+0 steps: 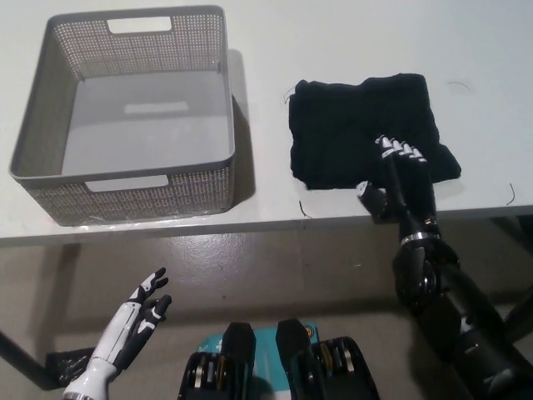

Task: Use the right hand to pick up a t shirt on the right hand side and place it into a contianer on the left side

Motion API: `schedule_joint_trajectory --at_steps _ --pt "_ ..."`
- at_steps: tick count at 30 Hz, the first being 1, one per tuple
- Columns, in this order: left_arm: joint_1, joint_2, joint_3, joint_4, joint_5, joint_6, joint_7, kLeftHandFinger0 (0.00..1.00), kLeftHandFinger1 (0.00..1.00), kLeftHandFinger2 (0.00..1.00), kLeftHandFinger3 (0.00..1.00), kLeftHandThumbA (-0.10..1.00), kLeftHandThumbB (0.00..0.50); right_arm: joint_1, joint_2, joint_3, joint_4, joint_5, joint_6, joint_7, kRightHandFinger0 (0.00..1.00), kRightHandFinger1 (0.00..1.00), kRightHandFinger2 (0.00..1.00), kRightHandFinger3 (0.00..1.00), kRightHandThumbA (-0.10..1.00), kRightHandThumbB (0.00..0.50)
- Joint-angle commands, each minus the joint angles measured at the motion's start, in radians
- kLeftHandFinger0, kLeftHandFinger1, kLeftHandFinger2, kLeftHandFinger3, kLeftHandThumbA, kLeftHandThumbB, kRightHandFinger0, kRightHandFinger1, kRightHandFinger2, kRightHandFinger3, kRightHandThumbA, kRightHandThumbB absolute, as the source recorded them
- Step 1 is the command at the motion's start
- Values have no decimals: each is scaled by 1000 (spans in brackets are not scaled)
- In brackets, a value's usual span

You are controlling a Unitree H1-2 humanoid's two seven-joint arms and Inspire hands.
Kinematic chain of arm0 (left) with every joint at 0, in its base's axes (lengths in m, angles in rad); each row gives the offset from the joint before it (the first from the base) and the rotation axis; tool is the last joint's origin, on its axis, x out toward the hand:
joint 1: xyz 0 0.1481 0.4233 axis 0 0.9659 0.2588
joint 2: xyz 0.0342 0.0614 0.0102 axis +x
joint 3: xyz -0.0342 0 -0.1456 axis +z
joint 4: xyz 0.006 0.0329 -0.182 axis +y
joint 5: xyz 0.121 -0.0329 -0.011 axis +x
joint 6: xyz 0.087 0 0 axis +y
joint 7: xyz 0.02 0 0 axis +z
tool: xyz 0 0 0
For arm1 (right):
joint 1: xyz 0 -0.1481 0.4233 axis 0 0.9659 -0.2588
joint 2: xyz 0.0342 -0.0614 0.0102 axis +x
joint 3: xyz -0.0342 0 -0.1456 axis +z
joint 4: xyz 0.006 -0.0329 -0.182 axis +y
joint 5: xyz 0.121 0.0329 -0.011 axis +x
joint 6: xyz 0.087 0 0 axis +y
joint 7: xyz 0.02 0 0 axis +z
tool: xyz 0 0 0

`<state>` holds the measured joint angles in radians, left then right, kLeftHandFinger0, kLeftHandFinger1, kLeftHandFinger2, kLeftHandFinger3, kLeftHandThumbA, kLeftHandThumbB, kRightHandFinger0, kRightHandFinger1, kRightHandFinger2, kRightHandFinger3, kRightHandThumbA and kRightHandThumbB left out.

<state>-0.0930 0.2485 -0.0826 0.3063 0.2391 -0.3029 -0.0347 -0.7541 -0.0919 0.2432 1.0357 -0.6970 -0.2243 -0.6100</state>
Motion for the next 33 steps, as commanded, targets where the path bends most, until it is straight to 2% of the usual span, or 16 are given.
schedule_joint_trajectory --at_steps 1,3,5,7,10,11,13,17,21,24,26,27,29,31,32,33 --pt "-23 23 11 -29 -2 0 -3 730 815 988 1000 1000 354 -65 8 -56 64 106 -225 -154 461 520 656 710 -100 194" --pt "-24 20 10 -30 7 0 4 714 810 990 1000 1000 370 -68 0 -60 53 110 -234 -150 403 462 612 713 -100 198" --pt "-20 19 11 -29 -2 -1 -1 723 817 993 1000 1000 365 -70 -3 -55 57 105 -246 -163 412 474 618 716 -100 195" --pt "-19 20 10 -22 2 -9 2 718 813 987 1000 1000 361 -83 -9 -55 37 101 -246 -176 410 461 590 701 -100 231" --pt "-15 18 11 -14 -8 -19 0 725 816 986 1000 1000 354 -102 -8 -67 14 115 -244 -169 420 476 608 705 -100 229" --pt "-14 16 12 -13 -9 -22 2 718 810 979 1000 1000 352 -112 -10 -66 7 112 -239 -173 352 409 564 703 -100 225" --pt "-11 18 9 -19 1 -14 3 712 803 977 1000 1000 354 -145 -15 -67 -25 115 -246 -176 405 465 623 693 -100 243" --pt "-4 19 9 -26 0 -10 0 703 796 970 1000 1000 345 -199 -16 -74 -63 127 -243 -163 327 406 570 705 -100 216" --pt "-6 21 8 -18 1 -14 -1 713 804 979 1000 1000 368 -278 -18 -70 -135 125 -222 -129 358 440 621 702 -100 214" --pt "-3 23 7 -19 6 -11 -1 712 802 974 1000 1000 350 -318 -14 -63 -159 119 -211 -124 350 439 613 699 -100 222" --pt "-1 22 6 -5 3 -33 2 695 793 966 1000 1000 351 -371 -6 -56 -188 114 -204 -111 314 380 545 681 -100 215" --pt "2 23 6 -9 -1 -28 -3 702 801 971 1000 1000 367 -381 -2 -53 -206 114 -206 -101 235 290 491 683 -100 216" --pt "5 22 5 -10 1 -23 -4 707 810 980 1000 1000 378 -387 5 -55 -236 125 -188 -73 259 314 519 703 -100 206" --pt "7 18 5 -18 2 -16 -2 702 810 972 1000 1000 408 -411 16 -48 -261 119 -185 -64 215 283 494 705 -100 217" --pt "6 22 -1 -20 33 -11 9 681 798 960 1000 1000 403 -430 31 -48 -284 123 -171 -50 103 184 403 691 -100 216" --pt "5 24 -5 -19 42 -15 10 676 795 960 1000 1000 389 -438 37 -48 -297 126 -168 -41 131 229 448 686 -100 215"
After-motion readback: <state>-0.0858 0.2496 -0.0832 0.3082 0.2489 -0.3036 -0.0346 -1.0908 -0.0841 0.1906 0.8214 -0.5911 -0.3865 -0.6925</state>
